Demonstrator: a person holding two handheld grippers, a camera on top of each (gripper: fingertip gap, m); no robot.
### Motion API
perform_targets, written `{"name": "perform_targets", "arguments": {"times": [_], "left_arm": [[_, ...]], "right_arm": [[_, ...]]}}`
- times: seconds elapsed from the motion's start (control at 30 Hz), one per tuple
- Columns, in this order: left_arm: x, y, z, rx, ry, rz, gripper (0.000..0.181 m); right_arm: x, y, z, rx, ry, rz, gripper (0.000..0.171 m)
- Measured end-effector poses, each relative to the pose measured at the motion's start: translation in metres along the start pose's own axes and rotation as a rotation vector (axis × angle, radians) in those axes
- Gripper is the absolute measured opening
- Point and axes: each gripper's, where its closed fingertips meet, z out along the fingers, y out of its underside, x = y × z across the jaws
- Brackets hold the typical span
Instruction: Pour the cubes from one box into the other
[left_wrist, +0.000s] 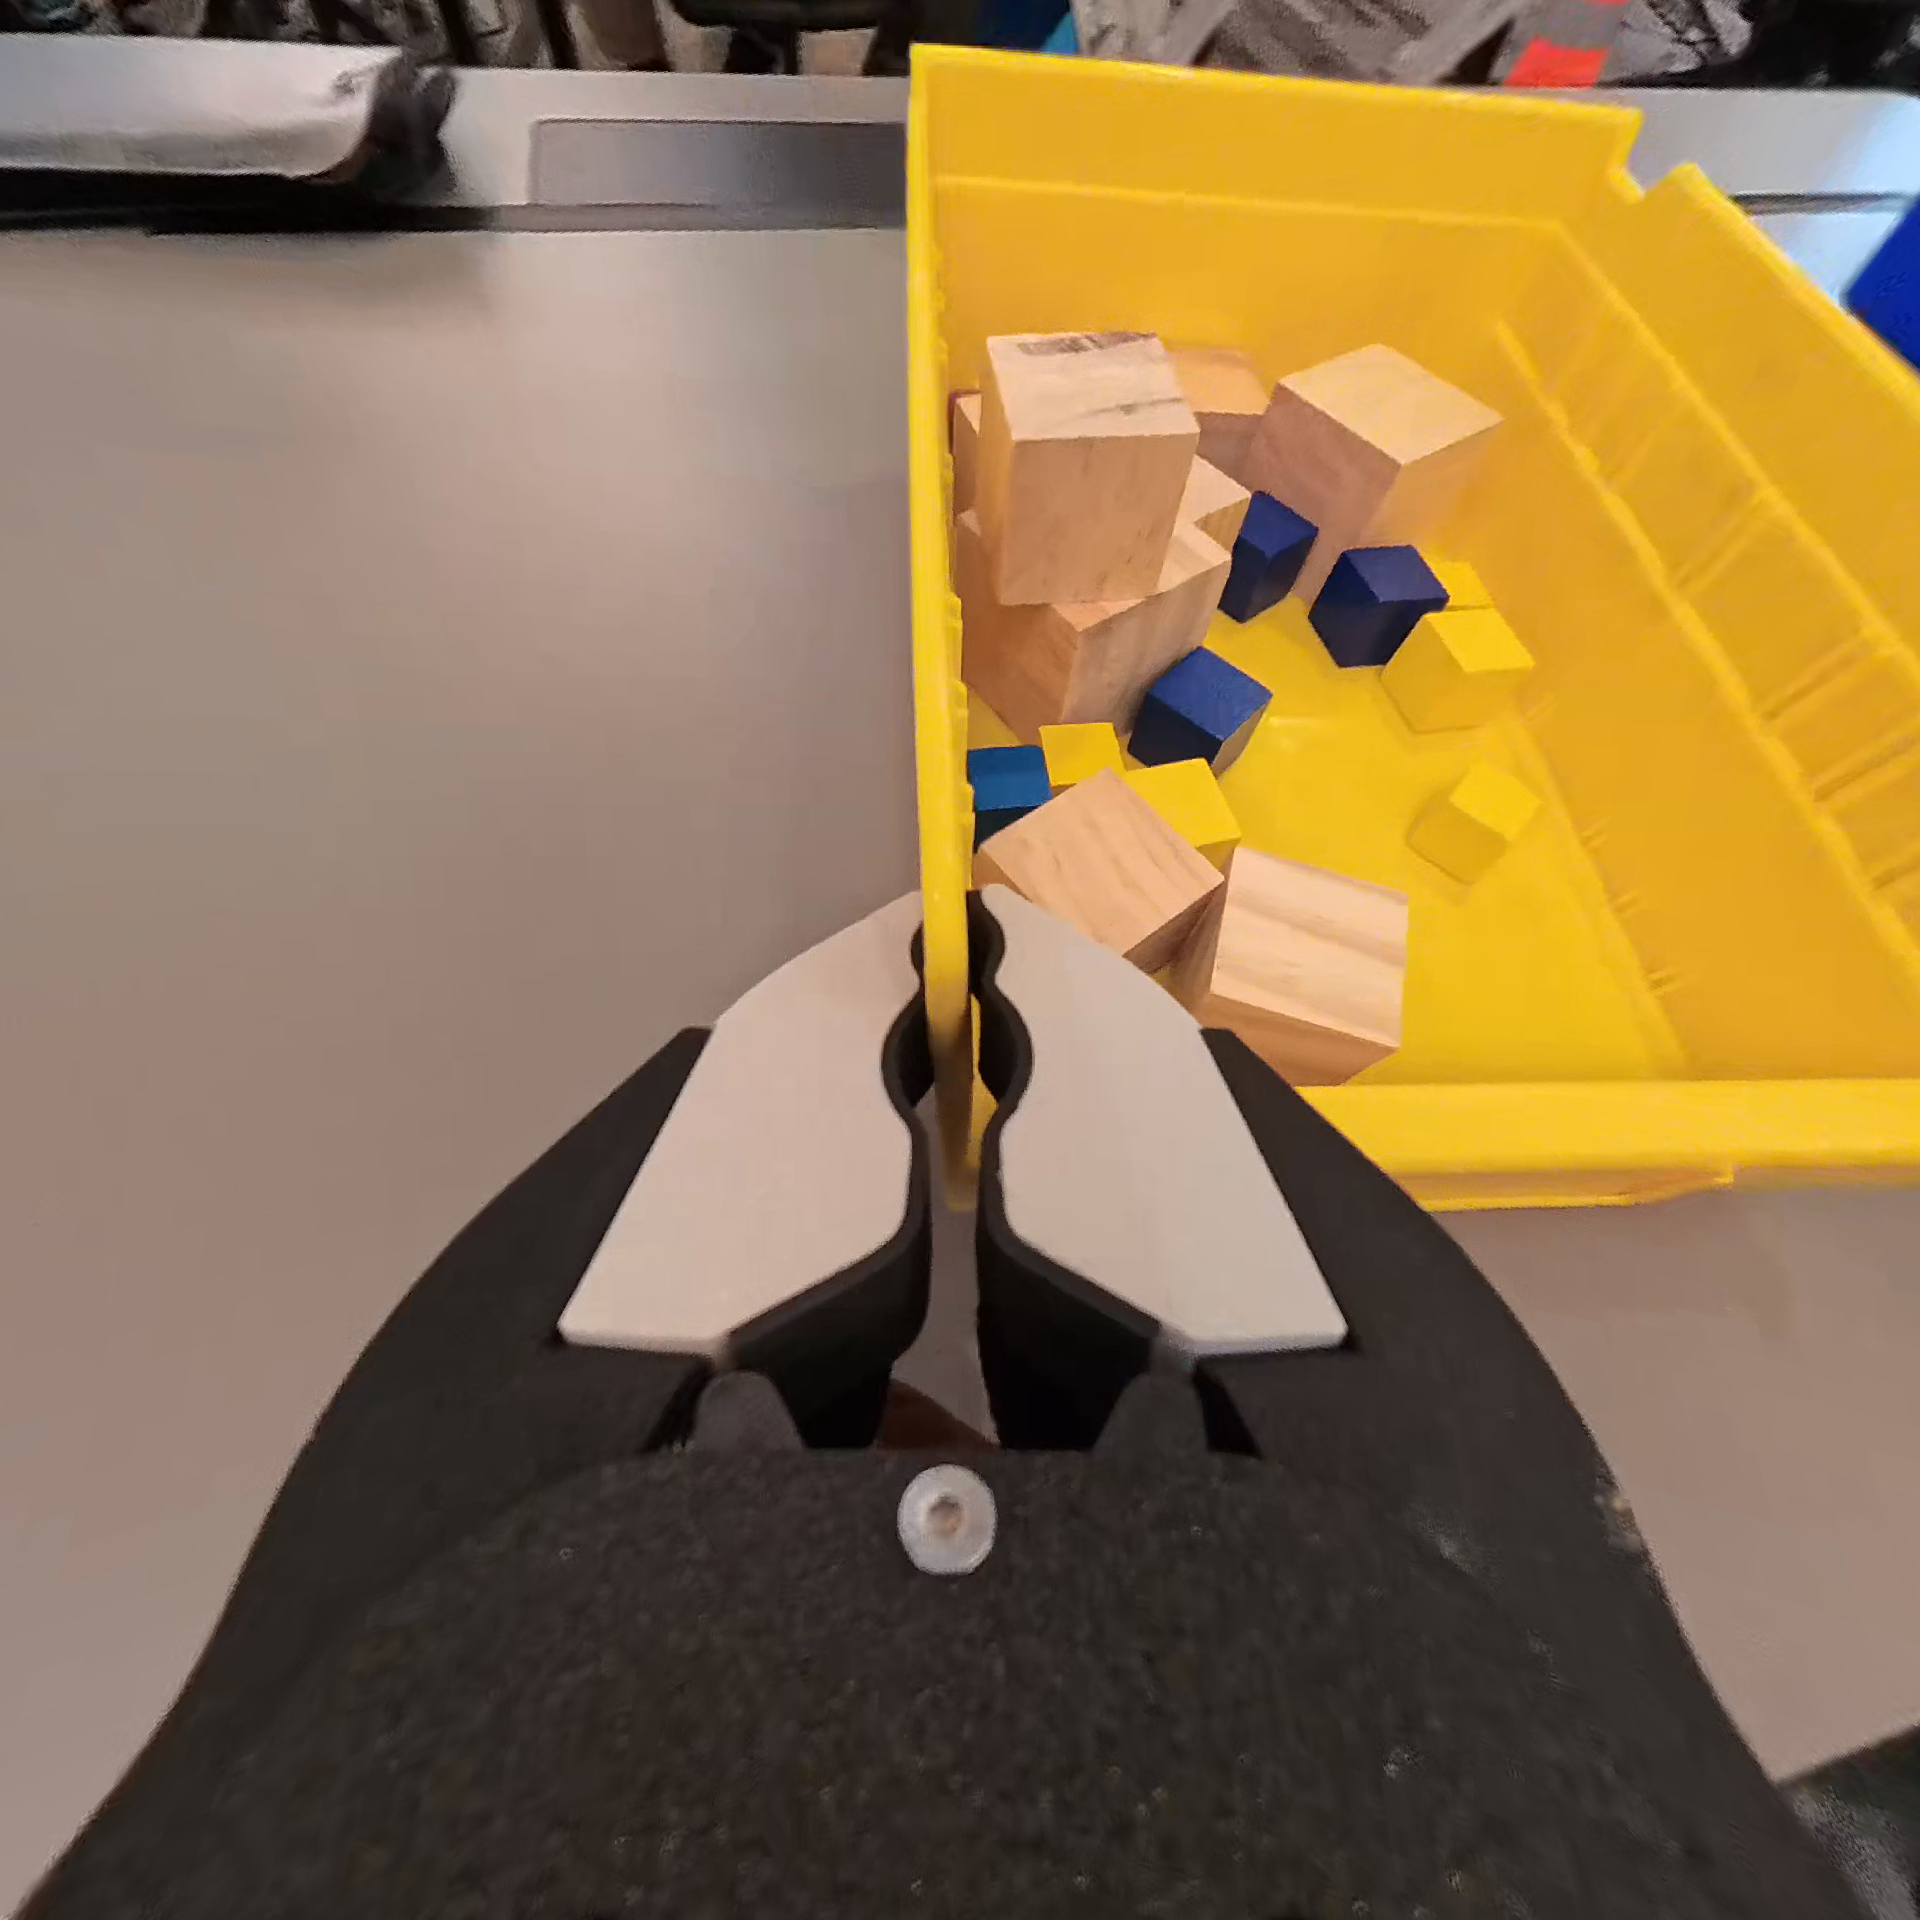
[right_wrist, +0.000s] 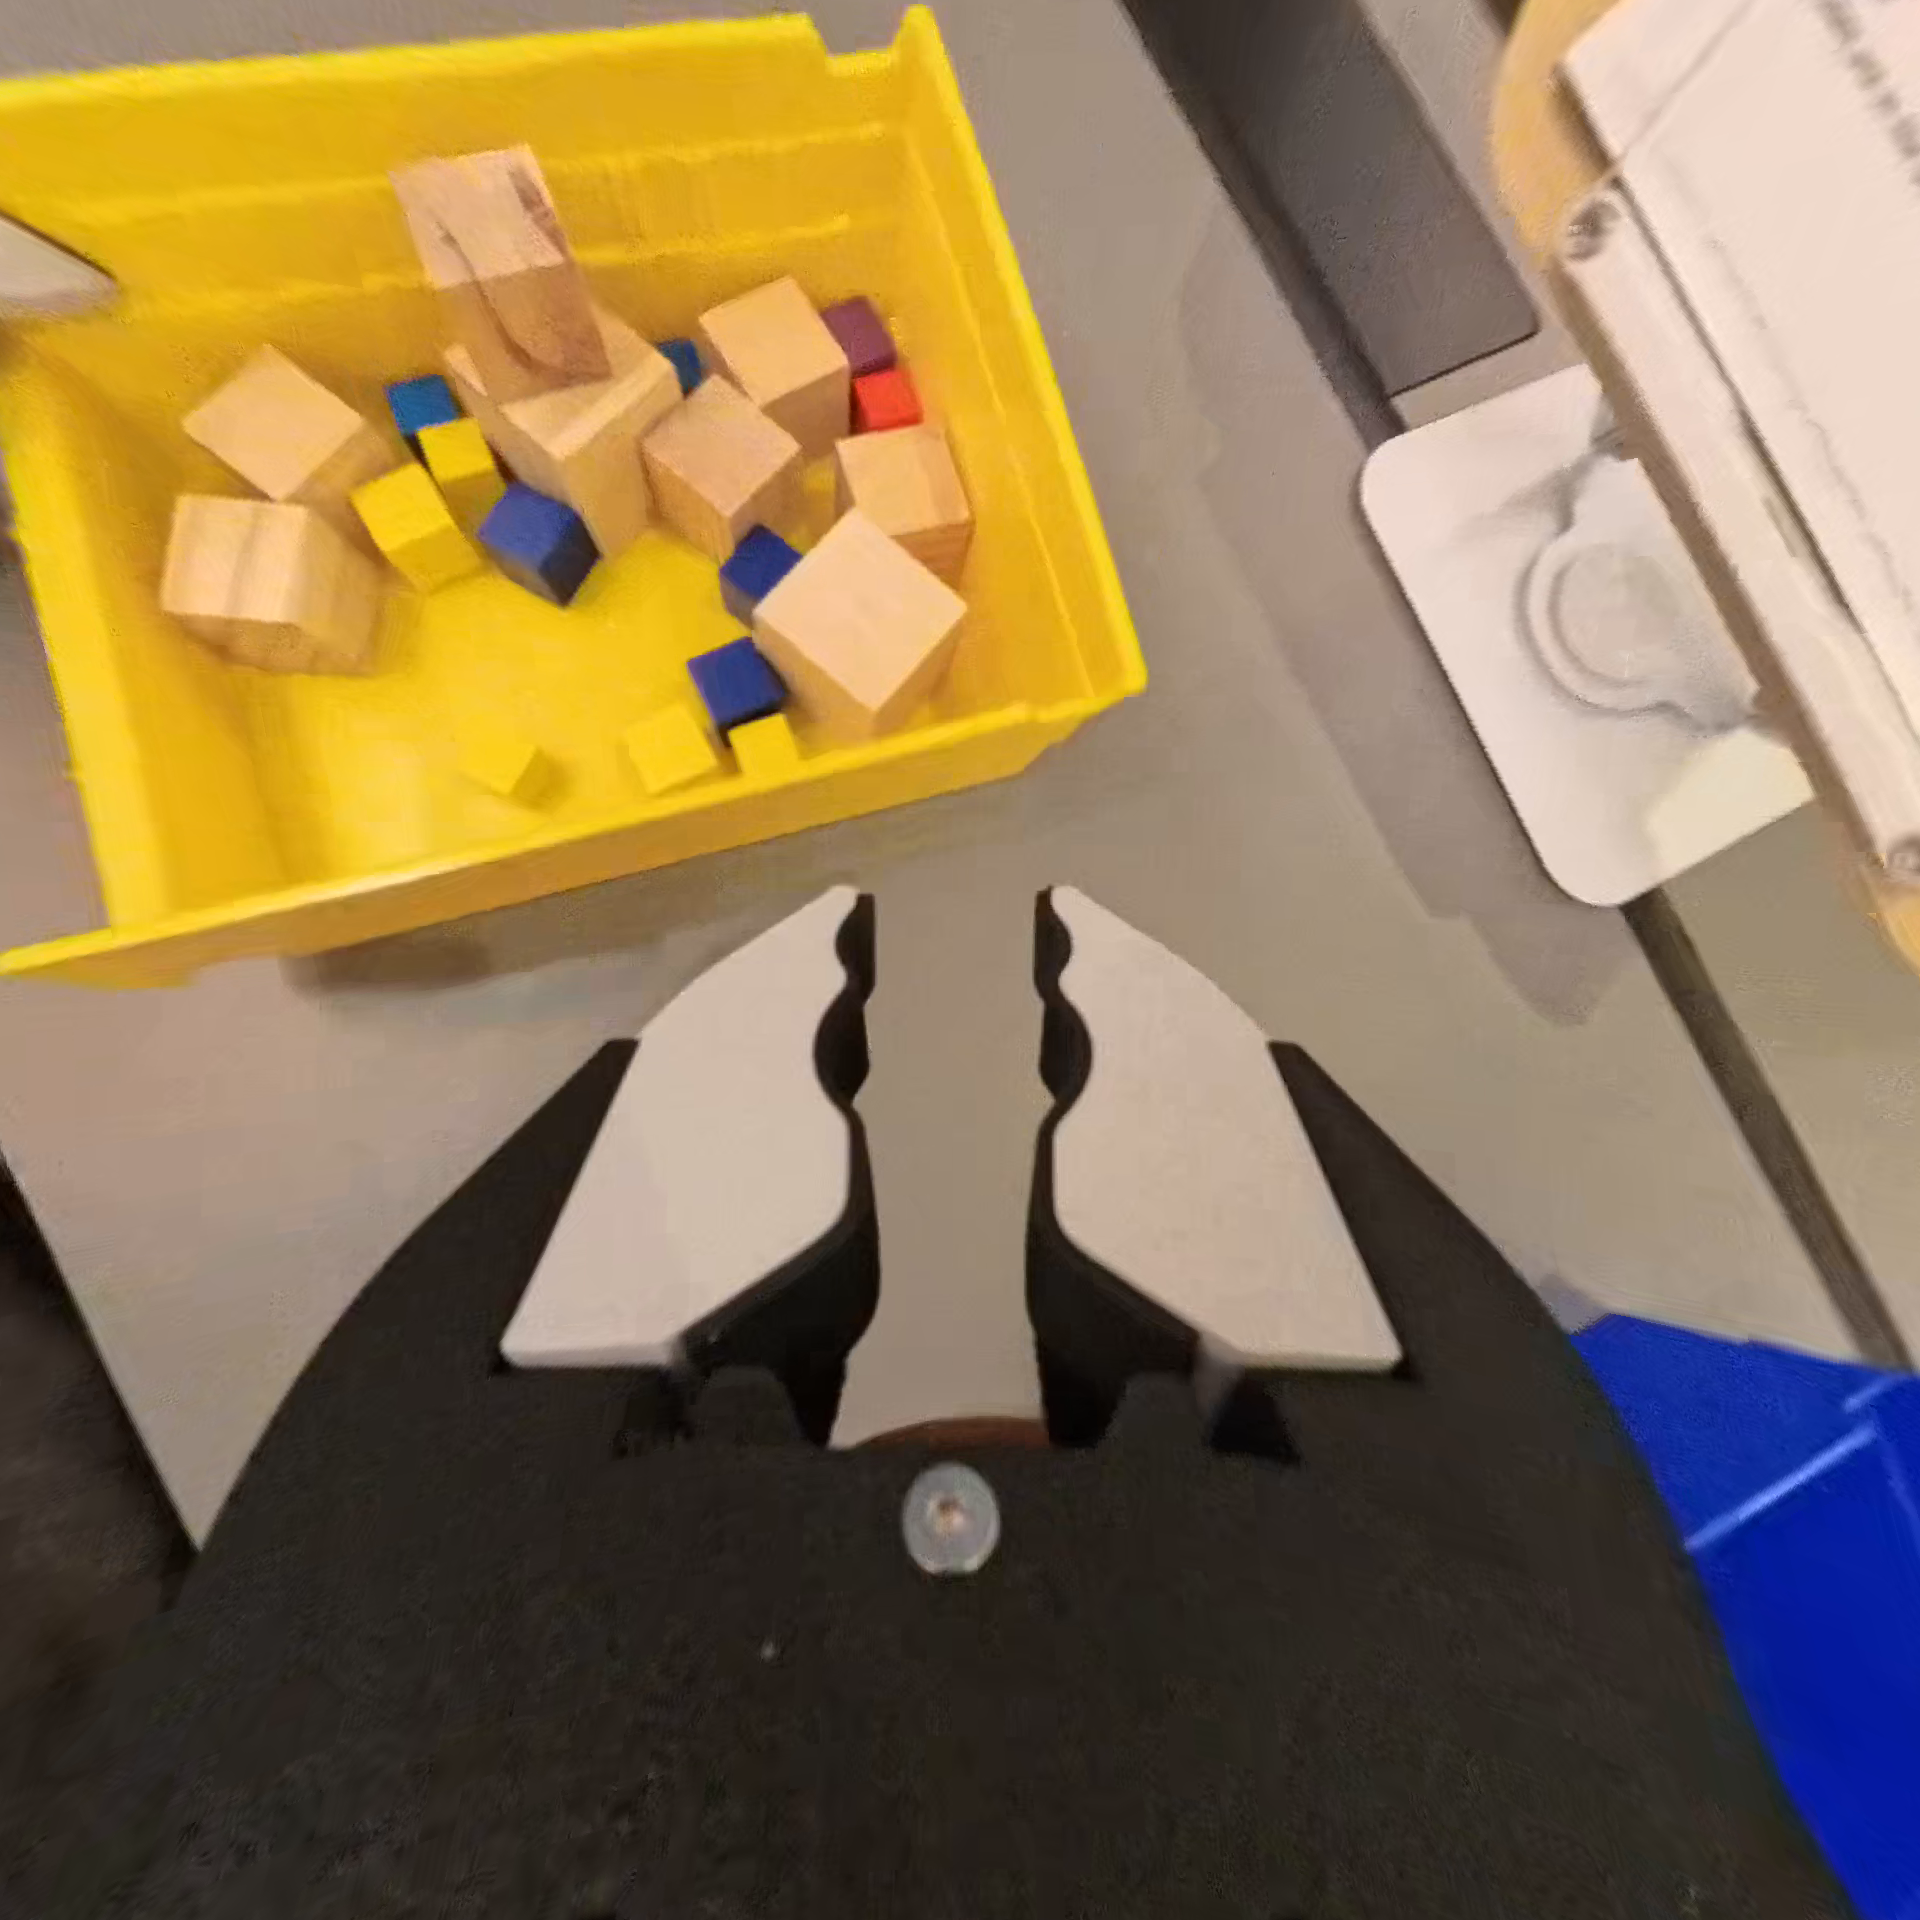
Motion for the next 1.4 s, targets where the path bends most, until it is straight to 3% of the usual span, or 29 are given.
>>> {"name": "perform_targets", "arguments": {"times": [0.13, 0.3, 0.37, 0.47, 0.67, 0.87, 1.03, 1.2, 1.4], "left_arm": [[0.023, 0.000, 0.003, -0.011, 0.054, 0.009, 0.003], [0.039, -0.002, 0.009, -0.027, 0.066, 0.022, 0.002], [0.043, -0.002, 0.010, -0.030, 0.079, 0.023, 0.003], [0.049, -0.005, 0.013, -0.045, 0.101, -0.014, 0.003], [0.113, -0.046, 0.026, -0.032, 0.230, 0.087, 0.003], [0.207, -0.152, 0.051, 0.092, 0.336, 0.200, 0.003], [0.302, -0.223, 0.104, 0.163, 0.416, 0.282, 0.003], [0.378, -0.251, 0.175, 0.164, 0.434, 0.372, 0.004], [0.421, -0.262, 0.228, 0.240, 0.360, 0.503, 0.004]], "right_arm": [[0.030, -0.017, 0.061, -0.282, -0.119, -0.086, 0.029], [0.046, 0.030, 0.106, -0.704, -0.188, -0.174, 0.027], [0.048, 0.036, 0.112, -0.744, -0.210, -0.181, 0.006], [0.045, 0.043, 0.100, -0.725, -0.277, -0.186, 0.003], [0.084, 0.070, 0.025, -0.629, -0.220, -0.093, 0.003], [0.162, 0.103, -0.114, -0.514, -0.041, 0.046, 0.004], [0.241, 0.141, -0.220, -0.386, 0.198, 0.173, 0.003], [0.309, 0.199, -0.264, -0.296, 0.402, 0.265, 0.003], [0.355, 0.235, -0.277, -0.149, 0.590, 0.266, 0.004]]}}
